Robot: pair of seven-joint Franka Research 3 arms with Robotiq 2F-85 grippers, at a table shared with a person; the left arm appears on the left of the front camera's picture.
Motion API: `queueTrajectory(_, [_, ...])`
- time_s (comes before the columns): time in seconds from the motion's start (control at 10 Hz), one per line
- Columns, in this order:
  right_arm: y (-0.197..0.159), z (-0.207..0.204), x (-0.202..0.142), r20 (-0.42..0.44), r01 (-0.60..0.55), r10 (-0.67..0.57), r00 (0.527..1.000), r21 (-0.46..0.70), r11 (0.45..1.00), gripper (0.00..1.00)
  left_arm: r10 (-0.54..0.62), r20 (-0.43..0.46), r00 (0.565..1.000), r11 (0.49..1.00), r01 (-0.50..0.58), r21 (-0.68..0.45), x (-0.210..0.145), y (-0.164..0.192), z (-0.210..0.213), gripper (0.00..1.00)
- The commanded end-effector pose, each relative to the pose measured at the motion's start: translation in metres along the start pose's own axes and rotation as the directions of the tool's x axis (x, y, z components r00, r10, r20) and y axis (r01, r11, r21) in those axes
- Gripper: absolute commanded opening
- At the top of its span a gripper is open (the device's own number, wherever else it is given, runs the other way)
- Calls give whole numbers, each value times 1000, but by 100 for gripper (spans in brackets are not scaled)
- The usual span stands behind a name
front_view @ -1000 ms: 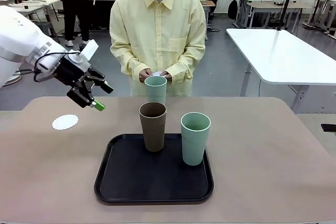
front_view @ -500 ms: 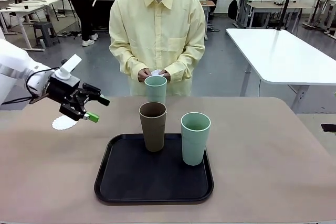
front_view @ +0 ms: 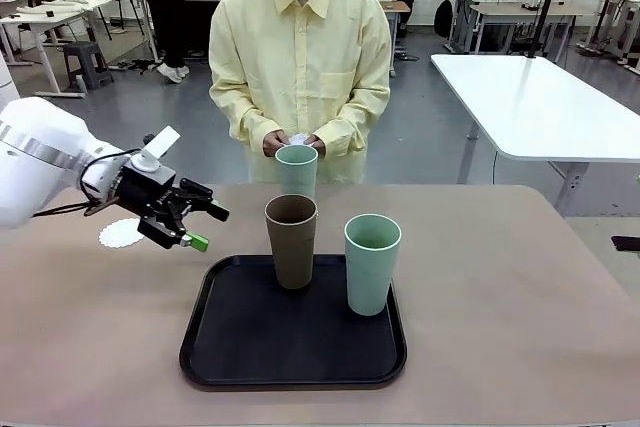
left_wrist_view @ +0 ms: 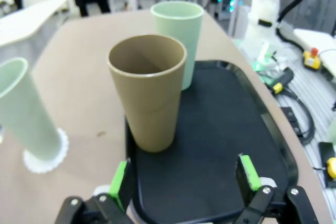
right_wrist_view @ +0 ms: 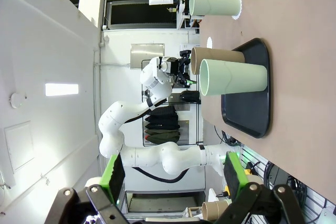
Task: Place coasters on the table and set cups on them.
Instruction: Take one Reusable plastic cup from the Flat Tray and place it on a coaster set by the human.
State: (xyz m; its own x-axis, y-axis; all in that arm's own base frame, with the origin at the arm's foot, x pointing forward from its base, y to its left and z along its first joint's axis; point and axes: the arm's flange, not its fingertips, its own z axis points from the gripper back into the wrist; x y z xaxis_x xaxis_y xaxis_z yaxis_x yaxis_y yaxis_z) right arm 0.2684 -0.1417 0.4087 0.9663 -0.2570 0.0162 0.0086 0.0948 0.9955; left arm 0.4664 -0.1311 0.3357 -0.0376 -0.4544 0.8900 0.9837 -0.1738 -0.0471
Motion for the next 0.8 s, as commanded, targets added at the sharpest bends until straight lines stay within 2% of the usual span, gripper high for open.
queueTrajectory(0.0, [1,0,0,-1,-7,7,1000,13,1000,100,-43,0,999,998,43,46,-3,9,-14,100])
queueTrajectory(0.1, [1,0,0,-1,-7,7,1000,13,1000,100,-62,-17,998,997,62,42,-3,9,-12,100])
queueTrajectory(0.2, [1,0,0,-1,-7,7,1000,13,1000,100,-3,-5,1000,1000,3,7,0,3,-7,100])
queueTrajectory(0.7, [1,0,0,-1,-7,7,1000,13,1000,100,-7,-11,1000,1000,7,12,-2,5,-9,100])
